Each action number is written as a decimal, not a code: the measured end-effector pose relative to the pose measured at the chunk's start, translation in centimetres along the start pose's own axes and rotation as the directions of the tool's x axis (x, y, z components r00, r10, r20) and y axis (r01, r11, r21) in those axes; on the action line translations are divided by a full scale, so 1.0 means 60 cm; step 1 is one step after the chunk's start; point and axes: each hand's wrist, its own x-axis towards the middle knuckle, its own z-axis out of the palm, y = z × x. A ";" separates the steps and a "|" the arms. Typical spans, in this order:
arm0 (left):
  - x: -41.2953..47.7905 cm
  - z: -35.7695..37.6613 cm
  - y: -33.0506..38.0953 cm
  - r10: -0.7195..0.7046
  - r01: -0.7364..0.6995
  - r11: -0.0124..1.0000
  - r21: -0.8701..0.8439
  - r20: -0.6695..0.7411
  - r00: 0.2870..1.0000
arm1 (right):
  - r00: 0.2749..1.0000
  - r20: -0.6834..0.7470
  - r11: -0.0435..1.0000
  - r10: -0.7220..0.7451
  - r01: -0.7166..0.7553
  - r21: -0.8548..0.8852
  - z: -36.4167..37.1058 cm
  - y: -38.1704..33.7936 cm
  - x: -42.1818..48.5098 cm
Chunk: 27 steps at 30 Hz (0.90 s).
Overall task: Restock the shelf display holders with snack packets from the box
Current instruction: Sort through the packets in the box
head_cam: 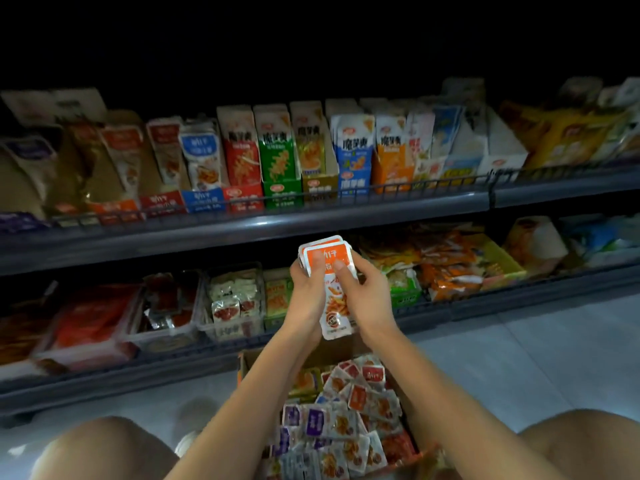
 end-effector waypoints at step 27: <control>0.111 0.151 0.136 0.326 -0.343 0.935 0.091 0.157 0.932 | 0.987 -0.069 0.977 -0.148 0.135 -0.168 -0.084 -0.118 0.188</control>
